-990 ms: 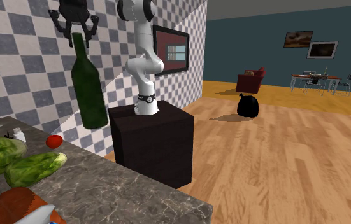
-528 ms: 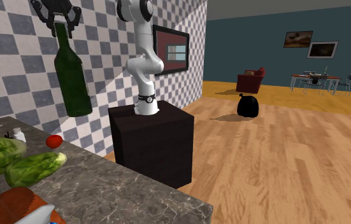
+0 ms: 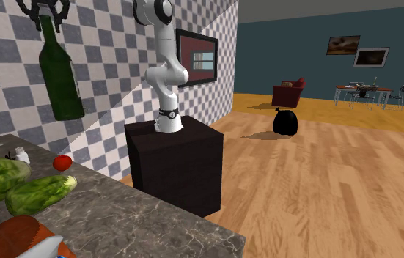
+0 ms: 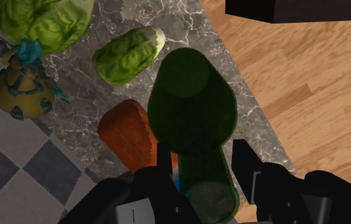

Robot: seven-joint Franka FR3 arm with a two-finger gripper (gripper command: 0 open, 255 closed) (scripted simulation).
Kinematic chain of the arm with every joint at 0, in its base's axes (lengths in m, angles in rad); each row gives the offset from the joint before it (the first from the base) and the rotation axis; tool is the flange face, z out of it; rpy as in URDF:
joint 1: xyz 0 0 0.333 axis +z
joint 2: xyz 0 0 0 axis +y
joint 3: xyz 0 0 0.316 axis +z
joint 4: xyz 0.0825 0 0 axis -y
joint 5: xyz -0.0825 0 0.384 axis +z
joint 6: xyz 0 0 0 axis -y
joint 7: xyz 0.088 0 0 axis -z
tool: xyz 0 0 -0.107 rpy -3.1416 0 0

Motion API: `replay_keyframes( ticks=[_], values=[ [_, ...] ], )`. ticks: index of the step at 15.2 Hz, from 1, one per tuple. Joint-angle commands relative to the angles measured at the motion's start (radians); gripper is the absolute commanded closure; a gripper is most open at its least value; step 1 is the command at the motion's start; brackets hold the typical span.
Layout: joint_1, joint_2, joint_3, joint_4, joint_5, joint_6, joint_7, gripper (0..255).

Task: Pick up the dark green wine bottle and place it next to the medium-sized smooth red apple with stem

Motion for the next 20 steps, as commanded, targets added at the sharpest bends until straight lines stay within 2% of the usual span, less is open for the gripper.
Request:
replay_keyframes(
  ticks=[1,5,9,11,12,13,14,16,20],
  values=[
    [-0.029,0.034,-0.034,0.076,0.023,-0.051,-0.058,255],
    [-0.101,0.123,-0.100,0.226,0.089,-0.140,-0.175,255],
    [-0.227,0.258,-0.159,0.436,0.199,-0.259,-0.299,255],
    [-0.332,0.351,-0.174,0.587,0.280,-0.341,-0.356,255],
    [-0.403,0.410,-0.176,0.688,0.332,-0.393,-0.379,255],
    [-0.505,0.487,-0.164,0.834,0.401,-0.465,-0.393,255],
    [-0.541,0.510,-0.149,0.882,0.417,-0.487,-0.391,255],
    [-0.444,0.432,-0.172,0.709,0.348,-0.396,-0.404,255],
    [-0.343,0.343,-0.188,0.511,0.272,-0.280,-0.405,255]
  ],
)
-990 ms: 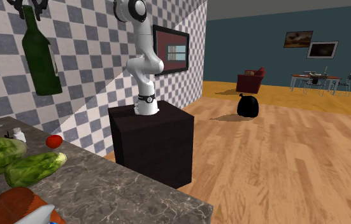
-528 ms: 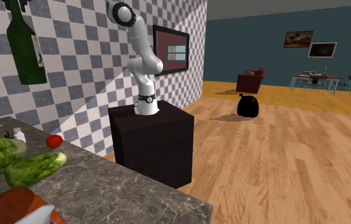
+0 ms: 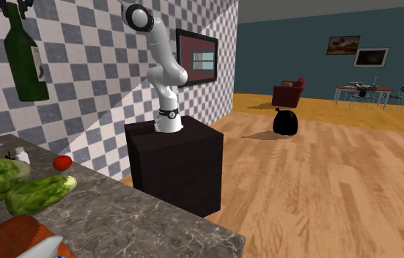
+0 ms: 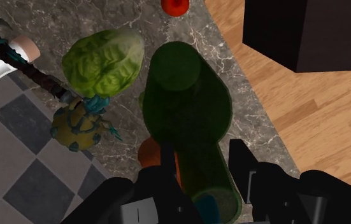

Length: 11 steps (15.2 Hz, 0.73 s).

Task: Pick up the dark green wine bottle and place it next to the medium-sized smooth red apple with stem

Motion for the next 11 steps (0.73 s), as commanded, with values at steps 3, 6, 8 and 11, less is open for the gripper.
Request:
replay_keyframes(
  ticks=[3,6,8,11],
  values=[
    [0.076,-0.077,-0.006,-0.169,-0.064,0.105,0.005,255],
    [0.109,-0.116,-0.004,-0.261,-0.096,0.166,0.011,255],
    [0.126,-0.138,-0.003,-0.315,-0.113,0.204,0.015,255],
    [0.146,-0.166,0.000,-0.390,-0.135,0.258,0.021,255]
  ],
)
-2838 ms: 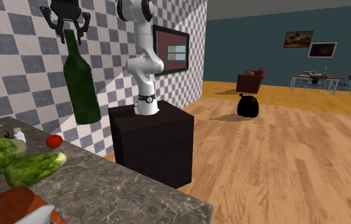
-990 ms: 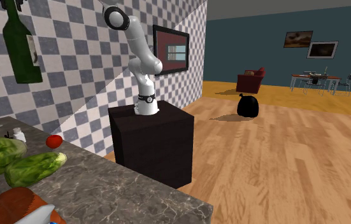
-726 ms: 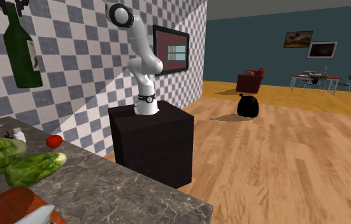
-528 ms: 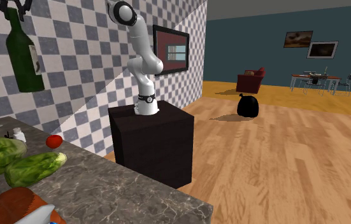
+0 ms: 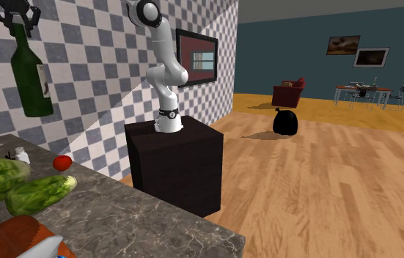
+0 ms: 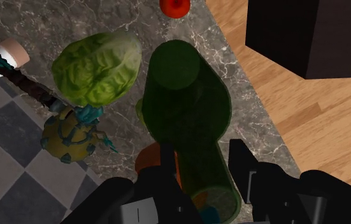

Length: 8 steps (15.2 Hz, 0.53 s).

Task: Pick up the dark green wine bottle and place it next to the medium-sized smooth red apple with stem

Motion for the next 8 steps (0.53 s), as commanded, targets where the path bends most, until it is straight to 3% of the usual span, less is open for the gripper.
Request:
replay_keyframes(
  ticks=[1,8],
  values=[
    [0.012,-0.016,0.002,-0.046,-0.012,0.036,0.004,255],
    [0.039,-0.061,0.010,-0.191,-0.045,0.148,0.012,255]
  ],
)
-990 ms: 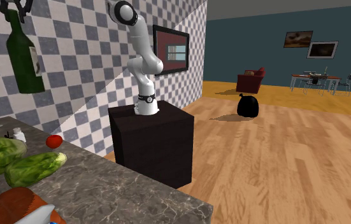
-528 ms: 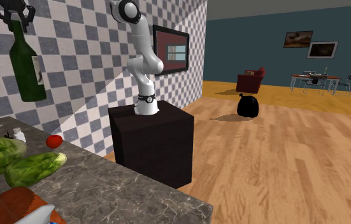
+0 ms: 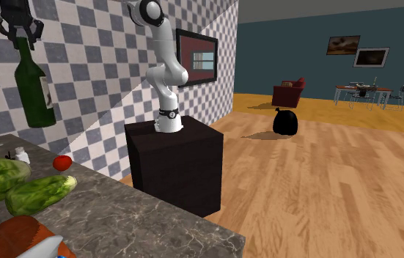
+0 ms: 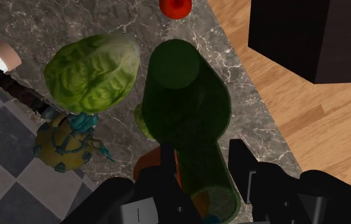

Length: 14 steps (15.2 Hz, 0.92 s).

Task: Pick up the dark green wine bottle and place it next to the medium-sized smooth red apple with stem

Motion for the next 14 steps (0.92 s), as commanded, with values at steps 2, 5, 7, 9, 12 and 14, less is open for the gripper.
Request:
replay_keyframes(
  ticks=[2,5,7,9,12,14],
  values=[
    [0.009,-0.016,0.003,-0.058,-0.011,0.047,0.003,255],
    [0.015,-0.027,0.005,-0.109,-0.018,0.091,0.004,255],
    [0.017,-0.033,0.007,-0.142,-0.021,0.120,0.003,255],
    [0.020,-0.037,0.008,-0.173,-0.023,0.148,0.003,255],
    [0.022,-0.040,0.009,-0.217,-0.025,0.189,0.001,255],
    [0.024,-0.041,0.010,-0.245,-0.025,0.216,-0.002,255]
  ],
)
